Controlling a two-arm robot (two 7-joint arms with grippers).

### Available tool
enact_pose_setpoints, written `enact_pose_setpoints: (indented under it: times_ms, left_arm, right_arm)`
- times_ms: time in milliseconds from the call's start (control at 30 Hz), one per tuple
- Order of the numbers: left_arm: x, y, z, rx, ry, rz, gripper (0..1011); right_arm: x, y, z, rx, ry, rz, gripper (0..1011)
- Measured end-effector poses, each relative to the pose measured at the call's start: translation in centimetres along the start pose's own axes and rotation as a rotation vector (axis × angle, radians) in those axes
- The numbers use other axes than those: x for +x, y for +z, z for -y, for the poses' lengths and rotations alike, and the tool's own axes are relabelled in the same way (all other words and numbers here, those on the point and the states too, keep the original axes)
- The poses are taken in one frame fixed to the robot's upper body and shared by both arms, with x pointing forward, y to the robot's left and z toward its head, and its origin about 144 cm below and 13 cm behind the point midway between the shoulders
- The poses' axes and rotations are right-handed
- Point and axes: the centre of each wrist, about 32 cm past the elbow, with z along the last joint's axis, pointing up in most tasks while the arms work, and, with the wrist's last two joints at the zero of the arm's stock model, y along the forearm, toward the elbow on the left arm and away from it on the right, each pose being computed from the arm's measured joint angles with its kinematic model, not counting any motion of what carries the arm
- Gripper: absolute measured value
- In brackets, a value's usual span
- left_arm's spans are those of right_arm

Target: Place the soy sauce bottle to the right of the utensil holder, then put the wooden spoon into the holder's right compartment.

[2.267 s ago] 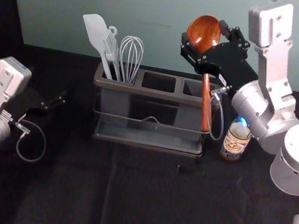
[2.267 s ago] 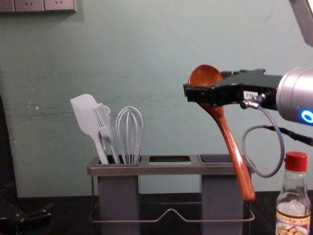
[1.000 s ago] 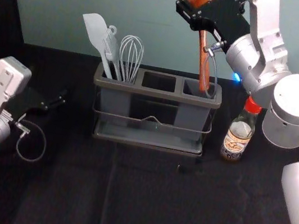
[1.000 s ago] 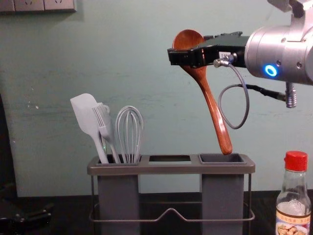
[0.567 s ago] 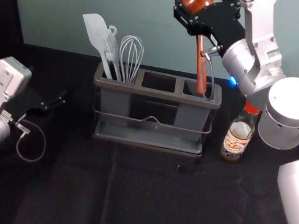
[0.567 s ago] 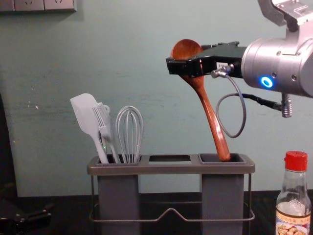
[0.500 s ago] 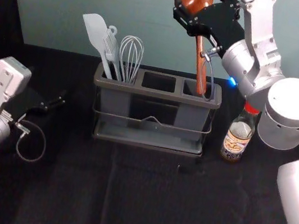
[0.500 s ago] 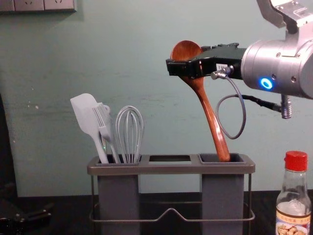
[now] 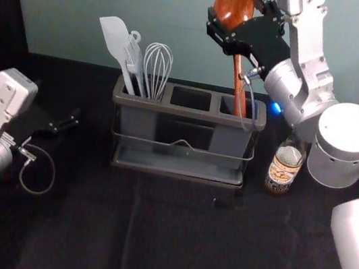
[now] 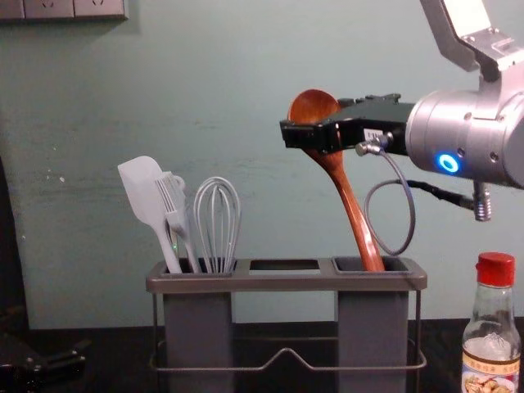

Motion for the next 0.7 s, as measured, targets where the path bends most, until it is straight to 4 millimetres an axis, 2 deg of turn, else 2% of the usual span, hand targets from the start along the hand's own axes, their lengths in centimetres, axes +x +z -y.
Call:
enact_pose_setpoints:
  times_ms: [700]
  left_arm:
    - [0.0,0.0,0.0,0.0,0.0,0.0,1005]
  right_arm:
    - [-0.8,-2.3,1.5,-0.063,0.012,-0.019,838]
